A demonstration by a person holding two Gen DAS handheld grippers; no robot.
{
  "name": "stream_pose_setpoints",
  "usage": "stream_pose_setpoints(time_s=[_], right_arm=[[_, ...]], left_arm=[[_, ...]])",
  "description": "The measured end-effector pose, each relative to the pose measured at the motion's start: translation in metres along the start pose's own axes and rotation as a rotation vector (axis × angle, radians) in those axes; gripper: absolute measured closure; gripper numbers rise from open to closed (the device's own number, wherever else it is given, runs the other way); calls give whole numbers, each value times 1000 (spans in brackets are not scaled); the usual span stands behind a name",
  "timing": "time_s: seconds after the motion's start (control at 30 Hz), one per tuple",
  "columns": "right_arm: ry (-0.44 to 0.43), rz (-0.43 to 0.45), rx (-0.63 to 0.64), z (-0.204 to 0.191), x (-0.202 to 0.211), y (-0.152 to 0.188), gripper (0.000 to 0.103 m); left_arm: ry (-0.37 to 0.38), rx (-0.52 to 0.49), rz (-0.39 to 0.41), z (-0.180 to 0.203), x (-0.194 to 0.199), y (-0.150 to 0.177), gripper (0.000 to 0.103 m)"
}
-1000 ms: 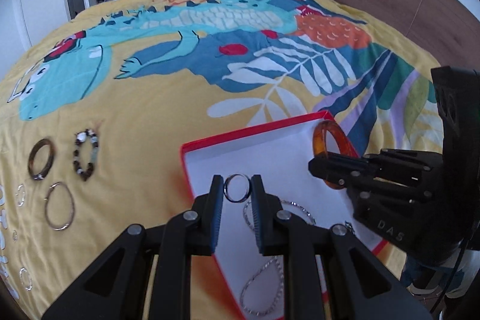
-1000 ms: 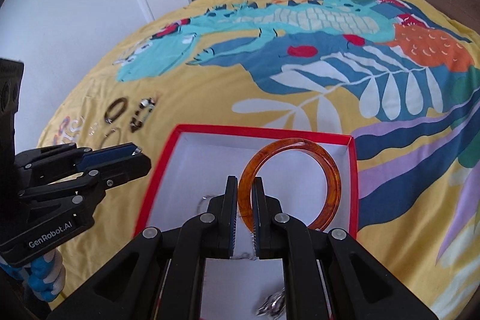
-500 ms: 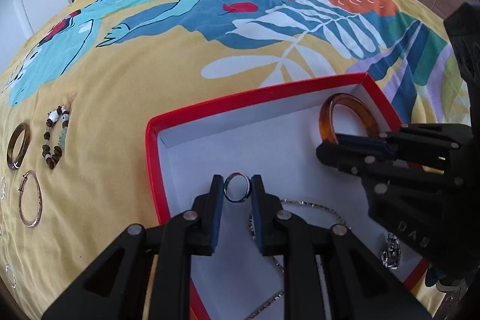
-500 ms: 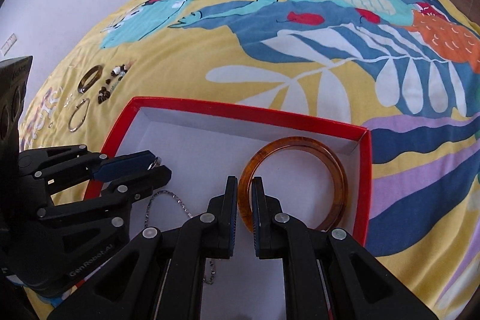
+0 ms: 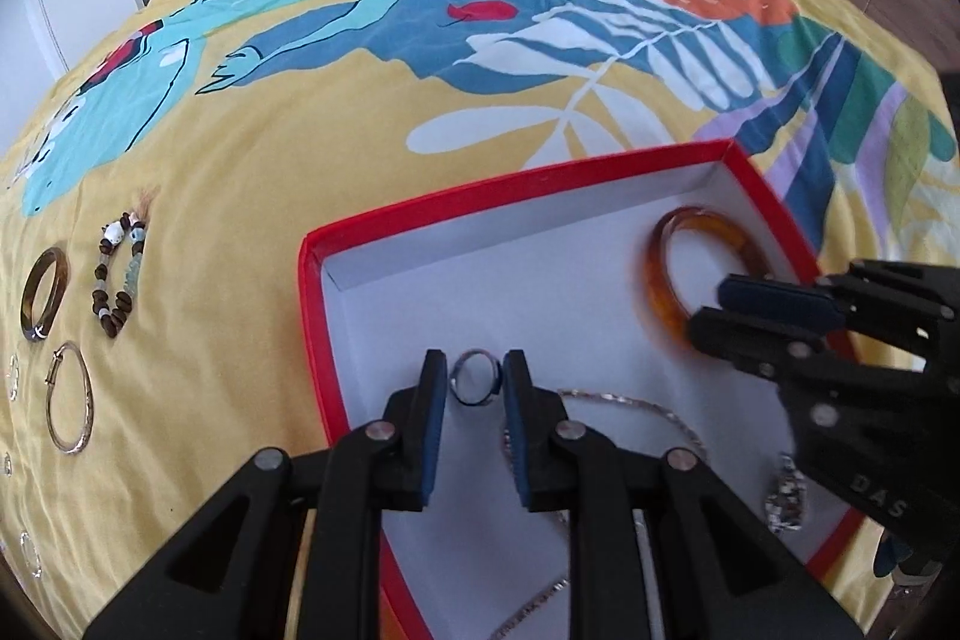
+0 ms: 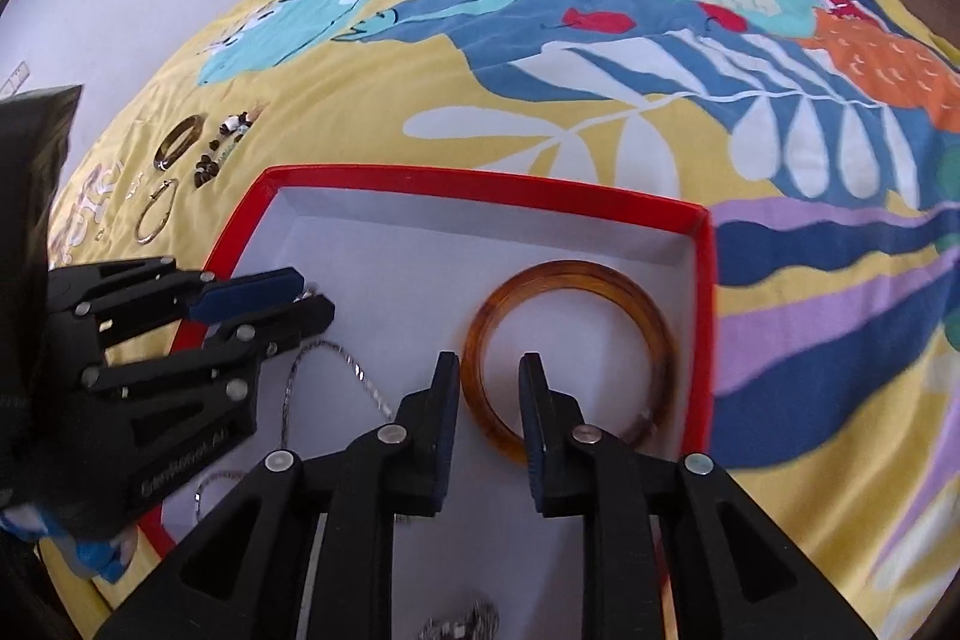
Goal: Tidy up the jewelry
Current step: 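Carry ring and amber bangle into the red box and open both tools, then withdraw both tools from the box back toward the remaining jewelry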
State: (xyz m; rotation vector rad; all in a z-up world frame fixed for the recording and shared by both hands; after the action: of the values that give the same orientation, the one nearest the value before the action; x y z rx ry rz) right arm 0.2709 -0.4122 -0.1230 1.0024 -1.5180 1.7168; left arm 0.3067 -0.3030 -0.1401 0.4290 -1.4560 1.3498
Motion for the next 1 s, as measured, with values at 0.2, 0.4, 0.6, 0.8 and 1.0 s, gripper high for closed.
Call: stream_pose_setpoints(time_s=[0.2, 0.4, 0.6, 0.8, 1.0], right_arm=[[25, 73, -62, 17, 59, 8, 76], [53, 157, -87, 11, 135, 14, 71], [43, 278, -85, -17, 223, 18, 69], [25, 383, -72, -51, 291, 23, 65], [-8, 477, -49, -92, 350, 31, 62]], left_arm=[[14, -39, 43, 16, 45, -4, 85], [5, -75, 122, 26, 127, -5, 84], [-71, -75, 209, 6, 225, 7, 84], [-156, -37, 305, -23, 314, 35, 84], [-226, 6, 395, -54, 398, 72, 84]])
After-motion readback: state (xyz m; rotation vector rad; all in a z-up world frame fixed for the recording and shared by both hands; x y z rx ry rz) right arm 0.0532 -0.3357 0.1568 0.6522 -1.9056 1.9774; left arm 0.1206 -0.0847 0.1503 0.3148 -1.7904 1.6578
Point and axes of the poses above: each gripper's, at about its wrist camera, not at the fingertips, and x roughly against the way its jaws point, z to its right, y to its underside, the point moved 3 cm from there along -x, roughly the way its jaws point, and after that the axes turned 10 degrees about y, right-handed, at the moved point
